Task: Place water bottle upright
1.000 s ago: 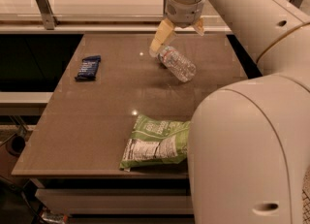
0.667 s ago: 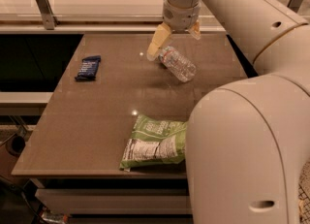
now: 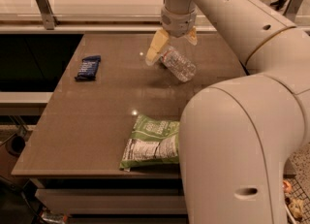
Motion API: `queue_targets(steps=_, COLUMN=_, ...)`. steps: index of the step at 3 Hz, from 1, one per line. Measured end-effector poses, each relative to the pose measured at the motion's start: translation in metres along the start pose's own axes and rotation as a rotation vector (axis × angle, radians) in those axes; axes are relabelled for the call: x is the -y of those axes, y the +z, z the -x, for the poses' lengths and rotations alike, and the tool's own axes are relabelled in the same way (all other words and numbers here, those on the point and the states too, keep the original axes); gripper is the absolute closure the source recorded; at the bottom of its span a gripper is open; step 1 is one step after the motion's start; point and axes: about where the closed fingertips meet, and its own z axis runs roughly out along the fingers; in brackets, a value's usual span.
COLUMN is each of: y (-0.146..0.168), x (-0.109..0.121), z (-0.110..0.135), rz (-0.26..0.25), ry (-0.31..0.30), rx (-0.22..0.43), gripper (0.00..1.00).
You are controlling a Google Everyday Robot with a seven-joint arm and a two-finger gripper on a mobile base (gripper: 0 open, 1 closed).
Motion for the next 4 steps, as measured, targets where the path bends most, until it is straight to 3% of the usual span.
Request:
queue_targets(steps=3, y=0.025, x=0.021, z=0.01, rz=0.015, ry=-0.001, rx=-0.011, gripper=0.0)
queue_targets(steps=4, y=0.031, x=0.025, z=0.01, rz=0.027, ry=0.01, rx=-0.012, gripper=0.16)
